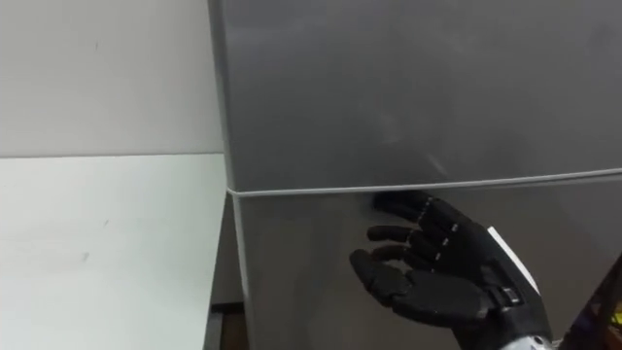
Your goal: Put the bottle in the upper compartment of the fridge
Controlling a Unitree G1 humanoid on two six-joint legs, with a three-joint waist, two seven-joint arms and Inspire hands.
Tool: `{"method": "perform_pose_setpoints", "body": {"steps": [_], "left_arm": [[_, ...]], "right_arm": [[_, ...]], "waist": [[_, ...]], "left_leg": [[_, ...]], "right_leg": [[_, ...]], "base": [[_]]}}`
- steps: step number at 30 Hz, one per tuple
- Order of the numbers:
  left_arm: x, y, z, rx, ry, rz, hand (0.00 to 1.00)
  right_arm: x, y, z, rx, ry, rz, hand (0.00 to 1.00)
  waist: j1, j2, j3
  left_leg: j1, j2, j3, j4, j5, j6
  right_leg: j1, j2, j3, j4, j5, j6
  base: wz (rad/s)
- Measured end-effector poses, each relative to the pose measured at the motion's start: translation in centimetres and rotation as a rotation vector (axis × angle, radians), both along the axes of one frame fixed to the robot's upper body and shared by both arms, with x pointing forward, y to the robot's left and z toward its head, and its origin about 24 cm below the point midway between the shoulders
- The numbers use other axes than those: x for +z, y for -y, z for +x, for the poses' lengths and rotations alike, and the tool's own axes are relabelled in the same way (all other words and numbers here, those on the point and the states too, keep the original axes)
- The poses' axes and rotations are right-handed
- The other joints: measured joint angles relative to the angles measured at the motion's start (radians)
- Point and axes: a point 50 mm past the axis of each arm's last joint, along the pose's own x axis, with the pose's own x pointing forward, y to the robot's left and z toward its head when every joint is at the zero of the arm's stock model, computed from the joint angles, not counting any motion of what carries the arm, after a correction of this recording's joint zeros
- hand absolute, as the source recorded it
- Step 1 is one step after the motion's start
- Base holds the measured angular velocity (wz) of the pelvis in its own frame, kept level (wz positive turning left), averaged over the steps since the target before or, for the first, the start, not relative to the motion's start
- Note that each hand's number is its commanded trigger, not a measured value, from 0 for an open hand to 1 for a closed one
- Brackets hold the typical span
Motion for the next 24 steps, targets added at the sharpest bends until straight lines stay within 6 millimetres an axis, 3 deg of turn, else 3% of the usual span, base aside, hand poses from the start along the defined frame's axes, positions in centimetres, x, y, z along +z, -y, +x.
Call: {"method": "perform_pose_setpoints", "body": {"steps": [8,10,15,19,24], "left_arm": [[0.0,-0.1,-0.4,0.002,-0.042,0.025,0.00],[0.0,-0.2,-0.8,0.007,-0.066,0.040,0.00],[0.2,-0.7,-1.7,0.057,-0.089,0.050,0.00],[0.2,-0.8,-1.6,0.081,-0.101,0.057,0.00],[0.4,-1.1,-1.3,0.092,-0.086,0.071,0.00]], "right_arm": [[-0.8,-0.2,-0.2,0.049,-0.018,-0.005,0.00],[-1.4,-0.1,-0.4,0.067,-0.041,0.040,0.00],[-3.2,0.9,-0.8,0.023,-0.082,0.114,0.00],[-6.4,2.7,-0.9,-0.101,-0.186,0.170,0.00],[-8.8,4.2,-1.6,-0.207,-0.283,0.186,0.00]], "waist": [[-0.009,-0.006,0.0015],[-0.025,-0.016,-0.0022],[-0.026,-0.030,-0.0103],[-0.046,-0.018,-0.0083],[-0.069,0.003,-0.0057]], "left_leg": [[0.015,0.000,0.006,-0.001,0.000,0.000],[0.015,0.000,0.004,0.001,0.000,0.000],[0.019,-0.001,0.004,0.019,-0.005,0.004],[0.015,-0.004,-0.005,0.032,-0.014,0.010],[0.018,-0.008,-0.005,0.031,-0.016,0.012]], "right_leg": [[0.015,-0.001,0.000,-0.007,0.000,0.000],[0.027,-0.003,-0.012,-0.023,0.003,0.003],[0.048,-0.004,-0.018,-0.041,0.006,0.009],[0.062,-0.006,-0.024,-0.051,0.011,0.016],[0.067,-0.010,-0.026,-0.052,0.013,0.020]], "base": [[0.02],[0.20],[0.14],[0.08],[0.00]]}}
